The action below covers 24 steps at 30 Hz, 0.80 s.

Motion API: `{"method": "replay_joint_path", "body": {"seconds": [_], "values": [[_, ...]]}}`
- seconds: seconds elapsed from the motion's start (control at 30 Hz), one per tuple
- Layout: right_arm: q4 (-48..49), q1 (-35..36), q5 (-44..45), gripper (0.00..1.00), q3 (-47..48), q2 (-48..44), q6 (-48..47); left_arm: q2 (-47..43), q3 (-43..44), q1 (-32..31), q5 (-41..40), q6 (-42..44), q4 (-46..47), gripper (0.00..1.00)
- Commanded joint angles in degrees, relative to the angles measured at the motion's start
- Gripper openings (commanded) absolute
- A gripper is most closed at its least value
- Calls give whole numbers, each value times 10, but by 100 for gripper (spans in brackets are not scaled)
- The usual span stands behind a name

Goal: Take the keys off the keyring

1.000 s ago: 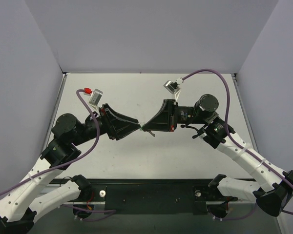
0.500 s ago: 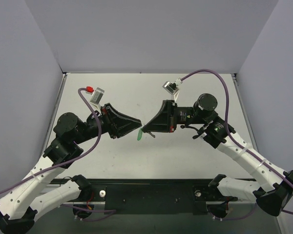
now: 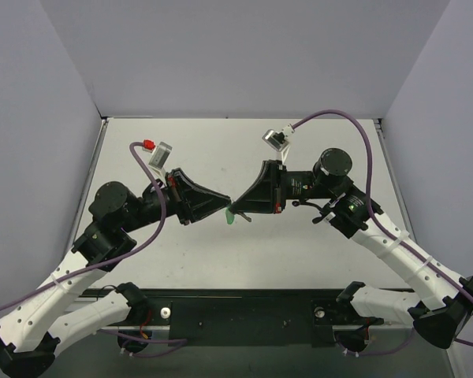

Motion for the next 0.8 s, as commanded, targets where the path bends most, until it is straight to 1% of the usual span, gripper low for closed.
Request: {"method": "replay_joint_path", "body": {"seconds": [0.0,0.03,0.2,0.3,0.5,0.63,0.77], "values": [[19,4,-13,0,30,6,-17,2,-2,-7,5,-2,31,7],[18,3,-13,0,31,6,-18,3,-2,-9,4,-2,30,0],[10,3,-17,0,31,4,-22,10,9,-12,14,6,17,0],[-11,3,-23,0,36,5,-36,18,30,-13,40,29,-6,0],[-106,4,-34,0,68,10,-94,59,90,-13,98,89,-128,0],[-142,3,-46,0,81,17,-110,76,113,-14,115,119,-173,0],[-171,6,-60,0,94,24,-125,94,129,-14,138,139,-198,0]]}}
